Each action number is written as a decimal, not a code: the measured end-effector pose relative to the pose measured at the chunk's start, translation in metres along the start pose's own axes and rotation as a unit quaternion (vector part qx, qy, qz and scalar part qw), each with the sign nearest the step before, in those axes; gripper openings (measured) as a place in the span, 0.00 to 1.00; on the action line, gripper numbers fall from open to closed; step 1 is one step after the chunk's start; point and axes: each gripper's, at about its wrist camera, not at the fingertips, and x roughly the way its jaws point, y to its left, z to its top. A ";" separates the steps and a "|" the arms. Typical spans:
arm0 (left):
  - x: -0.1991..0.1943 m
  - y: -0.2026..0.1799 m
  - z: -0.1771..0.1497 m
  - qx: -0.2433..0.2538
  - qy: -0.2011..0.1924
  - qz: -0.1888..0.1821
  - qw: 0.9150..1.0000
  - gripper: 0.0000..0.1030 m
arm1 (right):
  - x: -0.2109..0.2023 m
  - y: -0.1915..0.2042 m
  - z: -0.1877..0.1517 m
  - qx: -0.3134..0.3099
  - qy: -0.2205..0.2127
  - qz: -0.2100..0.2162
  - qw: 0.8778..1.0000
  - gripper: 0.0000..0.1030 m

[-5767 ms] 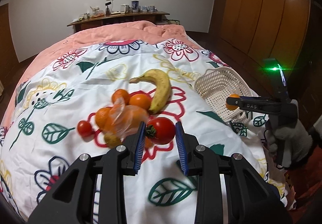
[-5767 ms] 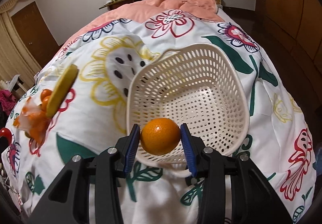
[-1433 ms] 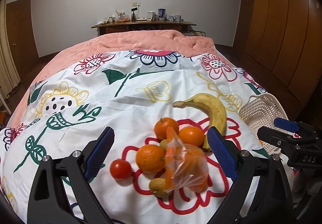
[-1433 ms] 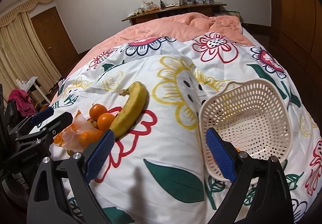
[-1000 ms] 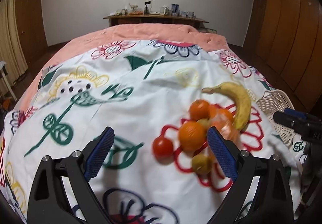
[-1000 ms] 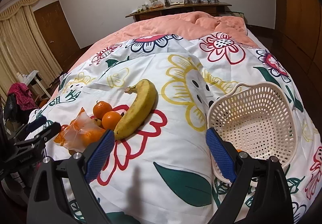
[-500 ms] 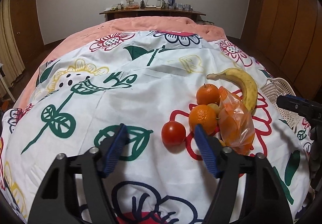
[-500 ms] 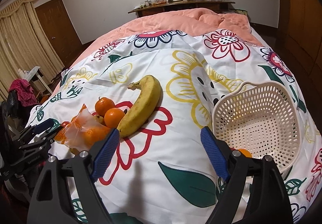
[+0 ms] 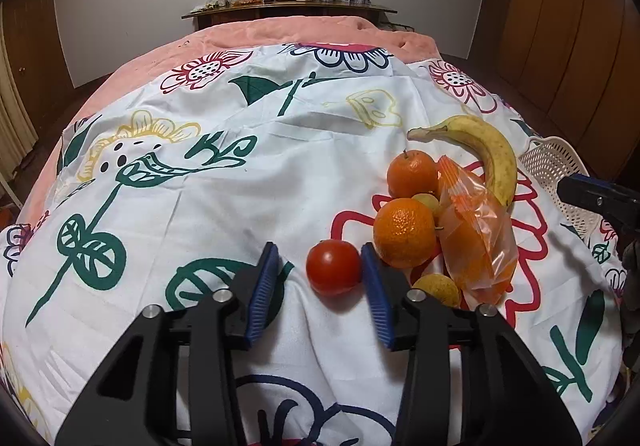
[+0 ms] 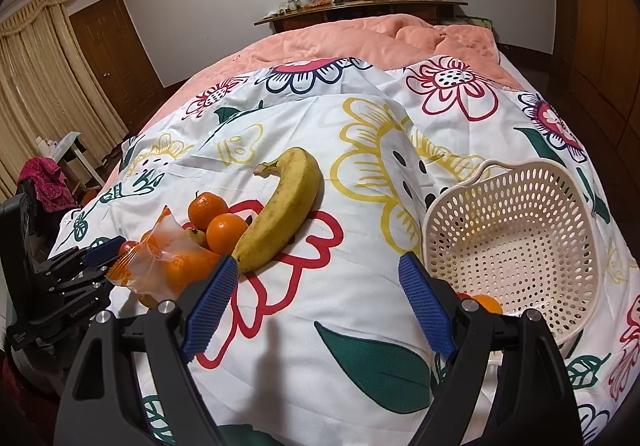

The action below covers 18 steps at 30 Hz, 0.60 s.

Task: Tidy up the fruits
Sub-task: 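Grasp the second red tomato with the left gripper while the right gripper grasps the yellow banana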

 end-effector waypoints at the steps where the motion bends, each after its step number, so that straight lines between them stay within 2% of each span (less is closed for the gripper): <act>1: -0.001 0.001 0.000 -0.002 -0.002 -0.002 1.000 0.38 | 0.000 0.000 0.000 0.000 0.000 0.000 1.000 0.80; 11: -0.010 0.006 -0.006 -0.009 -0.011 -0.021 1.000 0.38 | 0.000 -0.001 0.000 0.003 0.000 0.002 1.000 0.80; 18: -0.004 -0.007 -0.001 0.015 -0.002 -0.016 1.000 0.38 | 0.001 -0.003 -0.002 0.005 0.002 0.007 1.000 0.80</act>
